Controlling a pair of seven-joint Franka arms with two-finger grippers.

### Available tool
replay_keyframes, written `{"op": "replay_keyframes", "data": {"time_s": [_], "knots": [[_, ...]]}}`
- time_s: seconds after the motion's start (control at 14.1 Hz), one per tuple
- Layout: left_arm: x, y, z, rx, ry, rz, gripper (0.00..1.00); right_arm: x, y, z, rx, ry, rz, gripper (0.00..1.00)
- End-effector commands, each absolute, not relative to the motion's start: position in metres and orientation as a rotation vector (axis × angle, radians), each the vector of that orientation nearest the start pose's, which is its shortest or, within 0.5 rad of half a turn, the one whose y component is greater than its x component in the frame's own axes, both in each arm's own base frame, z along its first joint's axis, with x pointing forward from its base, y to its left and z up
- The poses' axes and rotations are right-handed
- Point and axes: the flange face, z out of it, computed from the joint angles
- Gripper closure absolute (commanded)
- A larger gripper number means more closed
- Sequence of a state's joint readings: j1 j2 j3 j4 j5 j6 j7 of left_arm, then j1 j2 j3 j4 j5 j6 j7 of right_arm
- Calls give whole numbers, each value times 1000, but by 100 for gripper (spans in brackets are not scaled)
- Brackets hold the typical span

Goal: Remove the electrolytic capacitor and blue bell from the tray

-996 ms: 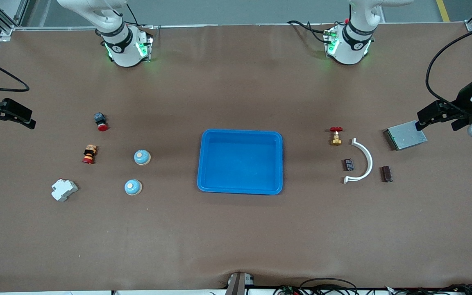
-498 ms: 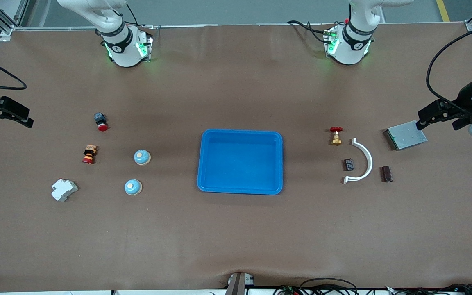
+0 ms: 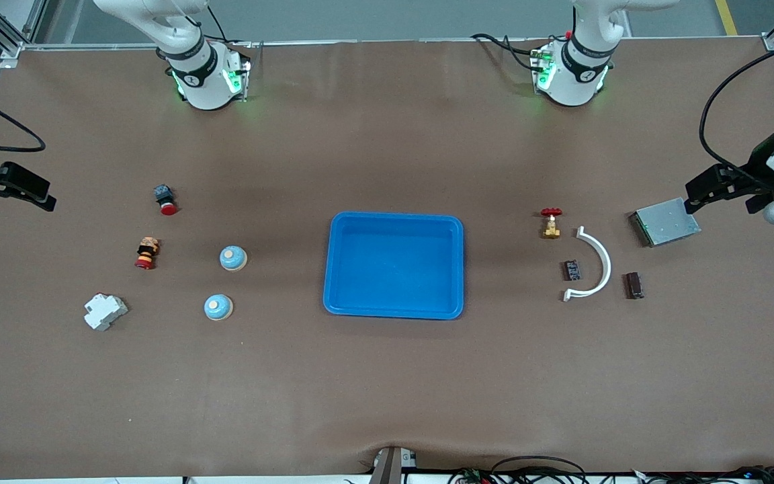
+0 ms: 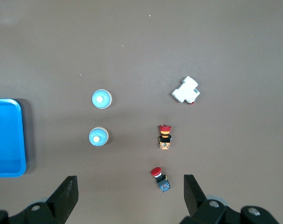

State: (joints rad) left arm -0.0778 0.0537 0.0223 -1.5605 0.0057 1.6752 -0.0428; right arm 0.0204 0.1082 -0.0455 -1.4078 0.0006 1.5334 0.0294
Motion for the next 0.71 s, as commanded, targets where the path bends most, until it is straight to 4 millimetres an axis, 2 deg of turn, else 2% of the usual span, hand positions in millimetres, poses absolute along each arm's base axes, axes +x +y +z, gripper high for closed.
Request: {"op": "replay_keyframes", "data": {"time_s": [0.0, 0.64], "knots": [[576, -33, 609, -3117, 27, -103, 0, 575, -13, 641, -3125, 109, -50, 0], [574, -39, 605, -3121, 29, -50, 0, 577, -14, 631, -3091, 133, -23, 0]]}}
